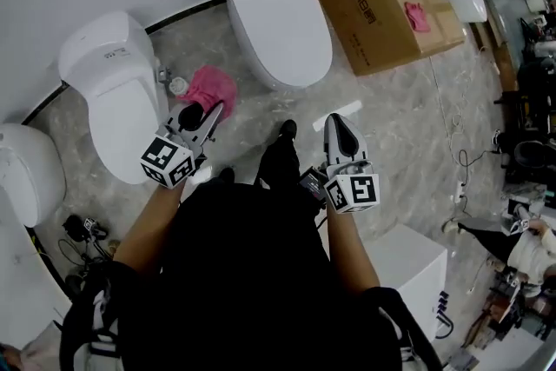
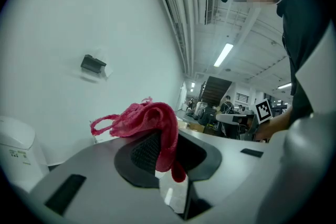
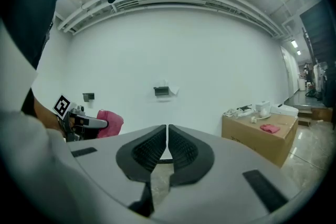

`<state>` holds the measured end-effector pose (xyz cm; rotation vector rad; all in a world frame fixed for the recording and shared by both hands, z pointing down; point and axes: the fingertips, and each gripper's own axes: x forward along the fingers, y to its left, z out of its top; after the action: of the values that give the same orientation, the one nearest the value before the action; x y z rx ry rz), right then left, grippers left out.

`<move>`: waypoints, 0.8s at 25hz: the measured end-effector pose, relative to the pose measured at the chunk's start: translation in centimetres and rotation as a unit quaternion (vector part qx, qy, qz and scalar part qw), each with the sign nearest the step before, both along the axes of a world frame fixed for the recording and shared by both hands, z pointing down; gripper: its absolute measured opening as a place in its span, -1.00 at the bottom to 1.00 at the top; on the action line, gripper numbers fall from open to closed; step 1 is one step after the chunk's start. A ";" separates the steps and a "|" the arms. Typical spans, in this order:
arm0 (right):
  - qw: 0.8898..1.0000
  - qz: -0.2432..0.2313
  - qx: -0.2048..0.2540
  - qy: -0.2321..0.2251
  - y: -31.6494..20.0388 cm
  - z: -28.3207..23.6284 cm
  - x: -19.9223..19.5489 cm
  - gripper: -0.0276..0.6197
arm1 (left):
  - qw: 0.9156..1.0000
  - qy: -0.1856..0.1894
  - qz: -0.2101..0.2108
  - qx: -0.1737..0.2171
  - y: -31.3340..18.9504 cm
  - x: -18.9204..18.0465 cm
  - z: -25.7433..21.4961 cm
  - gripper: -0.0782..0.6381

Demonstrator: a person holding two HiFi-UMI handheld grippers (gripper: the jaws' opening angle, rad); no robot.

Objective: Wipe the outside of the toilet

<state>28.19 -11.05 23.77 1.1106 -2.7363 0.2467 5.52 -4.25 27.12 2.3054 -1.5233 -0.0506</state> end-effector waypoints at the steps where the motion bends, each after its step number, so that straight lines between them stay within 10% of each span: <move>1: 1.000 -0.014 -0.001 -0.001 -1.1 0.3 -0.6 -0.80 | 1.000 -0.005 -0.008 -0.005 -0.7 -0.2 0.3 -0.56; 20: 0.946 -0.325 -0.011 0.009 -20.8 3.9 -9.9 -0.80 | 0.963 -0.057 -0.256 -0.055 -12.2 -1.4 2.6 -0.56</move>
<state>18.27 -31.84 27.63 0.1577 -2.8844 0.1653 4.15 -16.45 29.71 1.8019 -2.0878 0.0318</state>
